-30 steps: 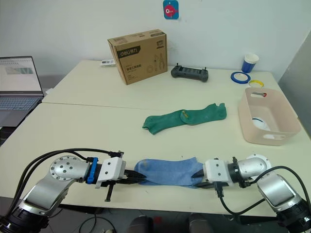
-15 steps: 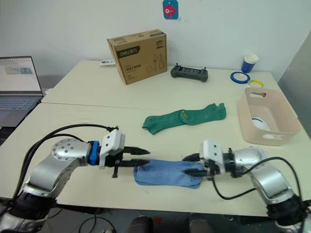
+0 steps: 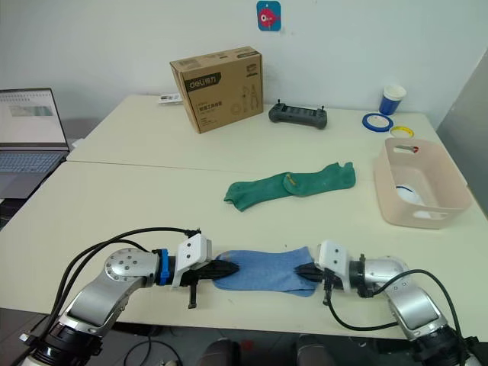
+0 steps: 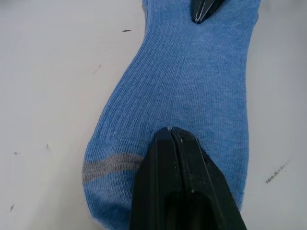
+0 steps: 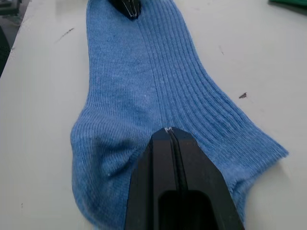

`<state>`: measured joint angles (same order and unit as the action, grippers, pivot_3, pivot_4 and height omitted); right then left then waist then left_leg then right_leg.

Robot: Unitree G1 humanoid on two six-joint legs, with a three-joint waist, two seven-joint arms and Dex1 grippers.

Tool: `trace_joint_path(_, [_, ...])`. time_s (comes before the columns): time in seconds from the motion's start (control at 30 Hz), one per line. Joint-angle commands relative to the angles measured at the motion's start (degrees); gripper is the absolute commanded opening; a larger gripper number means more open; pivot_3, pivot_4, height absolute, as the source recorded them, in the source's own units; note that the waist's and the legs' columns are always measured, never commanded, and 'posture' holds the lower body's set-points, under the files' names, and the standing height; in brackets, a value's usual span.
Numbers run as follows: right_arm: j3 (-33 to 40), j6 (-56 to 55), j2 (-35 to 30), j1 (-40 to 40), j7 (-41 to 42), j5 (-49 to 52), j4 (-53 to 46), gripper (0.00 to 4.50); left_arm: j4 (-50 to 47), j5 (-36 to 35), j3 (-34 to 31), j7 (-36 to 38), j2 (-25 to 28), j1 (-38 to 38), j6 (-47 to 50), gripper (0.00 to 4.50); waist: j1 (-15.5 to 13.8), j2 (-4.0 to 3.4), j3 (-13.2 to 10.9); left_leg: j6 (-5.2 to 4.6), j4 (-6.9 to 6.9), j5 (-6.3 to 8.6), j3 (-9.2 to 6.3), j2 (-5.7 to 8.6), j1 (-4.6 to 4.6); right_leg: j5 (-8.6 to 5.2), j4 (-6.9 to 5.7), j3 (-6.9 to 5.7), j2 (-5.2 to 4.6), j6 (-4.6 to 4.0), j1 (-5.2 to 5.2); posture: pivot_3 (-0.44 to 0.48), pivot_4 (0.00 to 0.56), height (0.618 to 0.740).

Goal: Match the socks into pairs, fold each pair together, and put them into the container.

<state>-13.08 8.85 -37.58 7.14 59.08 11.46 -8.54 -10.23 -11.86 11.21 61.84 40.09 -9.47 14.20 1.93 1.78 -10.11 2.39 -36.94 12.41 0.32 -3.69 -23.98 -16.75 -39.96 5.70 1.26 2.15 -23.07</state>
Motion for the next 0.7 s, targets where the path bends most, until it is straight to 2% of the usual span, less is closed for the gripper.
trace_joint_path(0.03, [2.6, -1.0, -1.9, -0.9, 1.2, 1.1, -0.5, 0.02, 0.2, 0.3, -0.2, -0.2, 0.0, 0.5, -1.6, 0.00, 0.0, 0.00, 0.0, 0.00, 0.01, 0.00, -0.01, 0.00, 0.00, 0.00, 0.00, -0.01, 0.00, 0.00, 0.00, 0.000, 0.150, 0.740])
trace_joint_path(0.2, [5.6, -0.3, -4.7, -1.2, 3.7, 4.4, -3.8, 0.02, -2.2, -2.5, -3.0, 1.1, 1.5, 2.6, -1.8, 0.00, 0.0, 0.00, 0.0, 0.00, 0.04, 0.00, -0.02, -0.01, 0.00, -0.02, 0.00, -0.02, 0.00, -0.02, 0.00, 0.000, 0.150, 0.740])
trace_joint_path(0.37, [5.9, 7.4, -3.8, -0.4, 3.8, 11.5, -11.2, 0.02, -6.7, -6.3, -5.2, 2.6, 2.8, 4.4, -0.8, 0.00, 0.1, 0.00, 0.0, 0.00, 0.05, 0.00, -0.07, -0.03, 0.00, -0.02, -0.02, -0.04, 0.02, -0.02, -0.02, 0.000, 0.150, 0.740])
trace_joint_path(0.53, [0.9, 6.6, -4.5, -2.2, 3.6, 6.3, -11.6, 0.02, -8.4, -5.5, -4.0, 3.4, 4.2, 6.9, -0.7, 0.00, 0.0, 0.00, 0.0, 0.00, 0.05, 0.00, -0.02, 0.00, -0.01, -0.04, 0.02, -0.03, -0.03, -0.03, -0.01, 0.000, 0.150, 0.740])
trace_joint_path(0.7, [0.2, 3.4, -5.7, -3.4, 3.8, 2.8, -7.9, 0.02, -5.9, 0.2, -2.1, 1.0, 5.2, 7.0, -1.8, 0.00, 0.0, 0.00, 0.0, 0.00, 0.04, 0.00, 0.00, 0.01, -0.01, -0.09, 0.03, -0.02, -0.05, -0.14, -0.02, 0.000, 0.150, 0.740])
